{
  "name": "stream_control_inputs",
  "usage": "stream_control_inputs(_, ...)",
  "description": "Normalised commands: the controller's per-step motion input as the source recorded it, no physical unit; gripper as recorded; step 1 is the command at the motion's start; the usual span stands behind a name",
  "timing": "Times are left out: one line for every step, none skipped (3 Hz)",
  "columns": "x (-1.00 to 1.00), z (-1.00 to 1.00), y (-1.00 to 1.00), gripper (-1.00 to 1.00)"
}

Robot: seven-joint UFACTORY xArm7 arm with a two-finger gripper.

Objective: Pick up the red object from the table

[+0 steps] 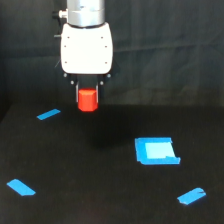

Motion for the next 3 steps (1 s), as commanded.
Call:
stream_control_inputs(0.06,0.10,0.14,-1.00)
stream_control_inputs(-0.04,0.00,-0.03,-1.00)
stream_control_inputs(-0.04,-0.02,-0.05,-1.00)
